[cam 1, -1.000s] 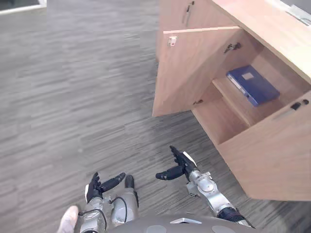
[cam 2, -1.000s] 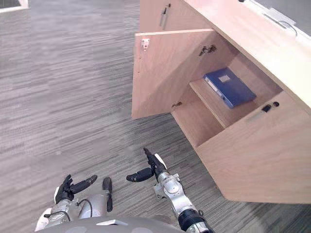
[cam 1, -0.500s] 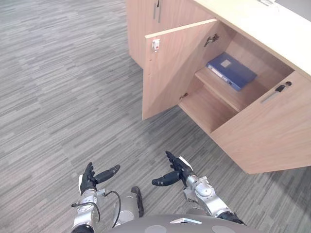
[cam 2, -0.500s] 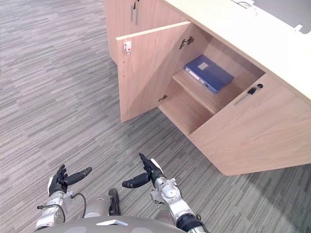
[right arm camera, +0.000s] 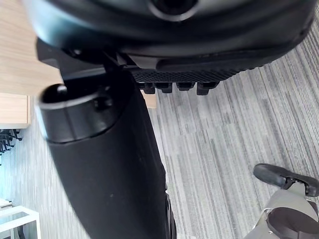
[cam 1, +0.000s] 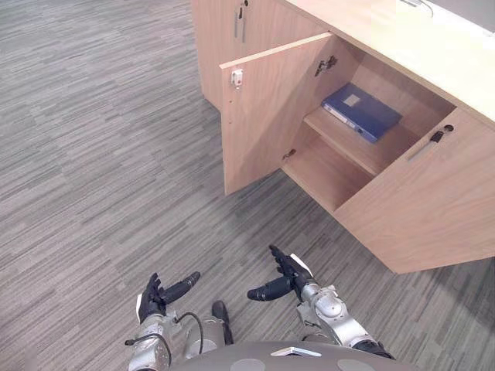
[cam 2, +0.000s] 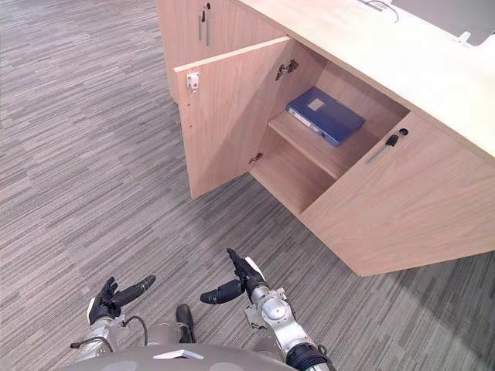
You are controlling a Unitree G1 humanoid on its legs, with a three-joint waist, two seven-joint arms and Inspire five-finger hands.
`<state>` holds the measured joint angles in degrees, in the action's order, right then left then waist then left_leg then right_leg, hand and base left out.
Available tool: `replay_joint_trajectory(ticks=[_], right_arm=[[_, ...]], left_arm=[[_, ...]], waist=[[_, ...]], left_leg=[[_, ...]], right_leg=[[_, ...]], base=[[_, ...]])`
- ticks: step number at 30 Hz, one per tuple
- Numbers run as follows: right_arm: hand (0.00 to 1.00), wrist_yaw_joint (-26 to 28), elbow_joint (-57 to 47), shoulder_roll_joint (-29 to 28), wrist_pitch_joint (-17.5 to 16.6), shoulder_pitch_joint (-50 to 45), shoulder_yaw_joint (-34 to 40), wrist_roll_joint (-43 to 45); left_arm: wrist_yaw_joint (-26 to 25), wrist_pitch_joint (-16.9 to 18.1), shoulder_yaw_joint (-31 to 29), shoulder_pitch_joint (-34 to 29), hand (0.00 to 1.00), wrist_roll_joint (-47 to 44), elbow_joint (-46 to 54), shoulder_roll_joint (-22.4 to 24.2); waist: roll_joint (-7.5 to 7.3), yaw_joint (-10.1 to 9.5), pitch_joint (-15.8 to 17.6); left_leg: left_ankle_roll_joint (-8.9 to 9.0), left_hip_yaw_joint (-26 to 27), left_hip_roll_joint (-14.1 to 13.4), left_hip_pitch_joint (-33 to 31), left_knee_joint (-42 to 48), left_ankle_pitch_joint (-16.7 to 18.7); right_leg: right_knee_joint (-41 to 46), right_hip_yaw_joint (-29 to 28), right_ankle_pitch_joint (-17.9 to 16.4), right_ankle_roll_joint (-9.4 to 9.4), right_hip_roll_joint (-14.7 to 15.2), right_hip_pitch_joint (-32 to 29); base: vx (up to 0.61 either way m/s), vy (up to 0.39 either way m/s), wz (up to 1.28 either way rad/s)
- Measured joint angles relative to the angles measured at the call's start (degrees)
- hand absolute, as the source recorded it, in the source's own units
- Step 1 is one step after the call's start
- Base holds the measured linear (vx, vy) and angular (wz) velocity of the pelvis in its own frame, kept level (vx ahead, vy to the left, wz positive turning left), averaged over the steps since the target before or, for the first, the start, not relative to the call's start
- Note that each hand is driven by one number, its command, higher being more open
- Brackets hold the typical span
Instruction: Walk over to the cabinet, pick up the folder, carry it to the office cabinet, place the folder inside the office cabinet, then close the office cabinet door
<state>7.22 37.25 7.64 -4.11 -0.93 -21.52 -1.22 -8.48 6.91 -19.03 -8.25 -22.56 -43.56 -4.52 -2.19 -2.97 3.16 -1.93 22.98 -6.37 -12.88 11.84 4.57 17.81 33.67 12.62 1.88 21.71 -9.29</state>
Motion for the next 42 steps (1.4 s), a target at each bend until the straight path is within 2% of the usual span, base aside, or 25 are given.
replay_joint_trajectory(ticks=[2,4,6,7,10,13,15,16,19,22,25,26,27,29,30,36,38,42], right_arm=[[1.00,1.0,-1.4,0.5,-0.1,0.1,-1.8,0.6],[1.00,1.9,-2.5,0.8,-0.3,0.0,-3.0,1.8],[1.00,3.4,-3.3,1.1,-0.3,0.1,-4.2,2.2],[1.00,4.1,-3.4,1.1,-0.3,0.1,-4.7,2.2],[1.00,5.0,-3.5,1.2,-0.4,0.0,-6.2,2.2],[1.00,5.9,-3.5,1.3,-0.4,-0.3,-6.2,2.3],[1.00,6.1,-3.5,2.3,-0.4,-0.4,-6.0,2.6],[1.00,6.2,-3.5,2.9,-0.4,-0.5,-6.1,2.7],[1.00,6.6,-3.6,5.1,-0.1,-0.7,-6.1,2.6],[1.00,7.4,-4.5,5.4,-0.1,-0.7,-6.2,3.3],[1.00,7.7,-6.8,5.1,-0.1,-0.4,-7.5,4.7],[1.00,8.0,-7.4,4.9,-0.1,0.0,-8.5,4.8],[1.00,8.9,-7.9,4.9,-0.1,0.4,-9.5,4.8],[1.00,10.3,-8.1,4.6,-0.1,1.6,-11.0,4.9],[1.00,10.7,-8.3,4.1,0.0,2.0,-11.3,4.9],[1.00,11.3,-9.8,4.0,0.3,2.0,-11.7,6.2],[1.00,11.5,-11.1,4.6,1.0,1.3,-11.7,6.3],[1.00,12.2,-11.3,5.2,1.4,-0.2,-11.6,6.7]], left_arm=[[-0.9,-0.1,-8.3,2.0,1.00,-4.3,0.2,-2.6],[-1.9,-0.1,-13.4,5.1,1.00,-6.3,-0.7,-8.8],[-2.8,0.2,-17.7,10.4,1.00,-7.2,-3.2,-17.0],[-3.5,0.8,-18.3,12.6,1.00,-8.1,-3.5,-20.9],[-3.9,3.0,-18.2,16.2,1.00,-8.7,-3.5,-25.6],[-3.7,4.1,-16.6,18.2,1.00,-9.0,-3.4,-25.4],[-3.3,3.9,-14.5,19.7,1.00,-9.4,-4.7,-23.9],[-2.6,3.2,-12.7,21.3,1.00,-9.9,-7.6,-23.9],[-2.2,0.2,-8.7,26.3,1.00,-10.0,-12.7,-23.9],[-1.3,-0.8,-4.9,30.1,1.00,-8.8,-12.8,-24.9],[-0.7,-1.0,1.5,38.9,1.00,-8.8,-16.5,-30.3],[-0.4,-1.0,3.7,43.6,1.00,-8.8,-18.9,-32.1],[0.3,-1.0,5.9,48.1,1.00,-8.8,-21.6,-33.6],[1.2,-1.2,7.5,52.6,1.00,-8.5,-23.6,-34.9],[1.6,-1.2,7.5,54.0,1.00,-8.5,-23.6,-34.9],[3.3,-4.3,10.2,55.2,1.00,-8.6,-29.1,-34.6],[3.8,-5.2,10.2,55.2,1.00,-9.0,-30.5,-34.6],[4.2,-5.8,10.7,55.7,1.00,-10.8,-30.5,-34.6]], waist=[[0.09,0.04,0.0],[0.17,0.00,0.0],[0.33,-0.02,0.1],[0.43,-0.11,0.2],[1.02,-0.07,0.2],[1.42,0.24,0.0],[1.18,0.46,-0.3],[1.20,0.34,-0.2],[1.38,0.88,-0.1],[1.36,1.53,0.0],[1.07,1.82,0.1],[1.08,1.82,0.1],[1.14,1.85,0.1],[0.78,2.40,-0.1],[0.85,2.53,0.0],[0.93,3.81,0.1],[1.08,4.83,0.2],[1.31,4.95,0.4]], left_leg=[[0.05,1.8,-1.4,0.7,0.0,0.1],[0.07,3.8,-2.5,1.3,0.0,0.3],[0.11,5.6,-3.7,1.9,0.6,0.6],[0.35,6.6,-4.7,2.4,1.4,1.0],[1.37,8.1,-7.3,3.3,3.3,2.3],[2.29,8.4,-9.0,2.5,3.6,2.0],[3.73,7.0,-9.0,1.2,2.3,1.1],[4.39,5.5,-8.2,1.1,0.5,0.2],[4.49,3.1,-8.0,1.0,-1.1,-1.4],[4.53,1.1,-7.3,1.1,-1.2,-1.7],[4.00,0.3,-6.7,1.1,-1.2,-2.4],[4.01,0.2,-6.3,1.2,-1.4,-2.7],[3.58,0.2,-5.8,1.3,-1.7,-3.0],[2.19,0.4,-5.0,1.6,-2.0,-4.0],[2.03,0.8,-4.8,1.6,-2.0,-4.1],[2.65,2.7,-4.9,3.6,-2.1,-3.3],[3.28,3.1,-5.2,3.6,-2.2,-2.5],[3.31,3.8,-5.3,3.8,-2.4,-2.5]], right_leg=[[-2.7,2.1,2.9,-0.09,-1.1,0.2],[-5.1,3.3,5.2,-0.46,-2.3,0.4],[-5.2,4.2,5.4,-0.34,-2.7,0.4],[-3.9,4.3,4.9,0.25,-2.6,0.4],[0.7,5.6,3.5,1.58,-1.6,0.3],[4.3,5.7,2.7,1.20,-0.1,0.2],[3.0,6.9,2.9,0.26,-1.4,-0.6],[0.9,7.2,3.2,-0.06,-2.4,-0.6],[-0.4,7.2,3.2,-0.07,-3.6,-0.2],[-0.6,7.1,3.2,-0.08,-3.6,0.8],[-1.0,7.0,3.2,-0.11,-3.3,1.5],[-1.2,7.0,3.2,-0.11,-3.0,1.5],[-1.6,6.9,3.2,-0.12,-2.8,1.9],[-2.8,6.9,3.2,-0.16,-2.7,2.5],[-3.4,6.9,3.3,-0.22,-2.7,2.6],[-5.1,6.8,3.3,-0.32,-3.1,3.5],[-6.0,6.8,4.1,-1.35,-3.5,3.5],[-7.1,6.7,4.5,-1.84,-3.9,3.5]], base=[[0.00,0.011,-0.76],[-0.05,0.010,-0.61],[-0.10,-0.039,-0.45],[-0.11,-0.068,-0.42],[-0.11,-0.106,-0.41],[-0.09,-0.162,-0.25],[-0.06,-0.172,-0.11],[-0.04,-0.108,-0.18],[-0.03,-0.056,0.02],[0.00,0.013,0.20],[0.00,0.042,0.15],[0.01,0.047,0.14],[0.02,0.049,0.12],[0.04,0.040,0.04],[0.03,0.022,-0.04],[0.01,-0.008,-0.20],[-0.02,-0.012,-0.13],[0.01,-0.019,-0.09]])
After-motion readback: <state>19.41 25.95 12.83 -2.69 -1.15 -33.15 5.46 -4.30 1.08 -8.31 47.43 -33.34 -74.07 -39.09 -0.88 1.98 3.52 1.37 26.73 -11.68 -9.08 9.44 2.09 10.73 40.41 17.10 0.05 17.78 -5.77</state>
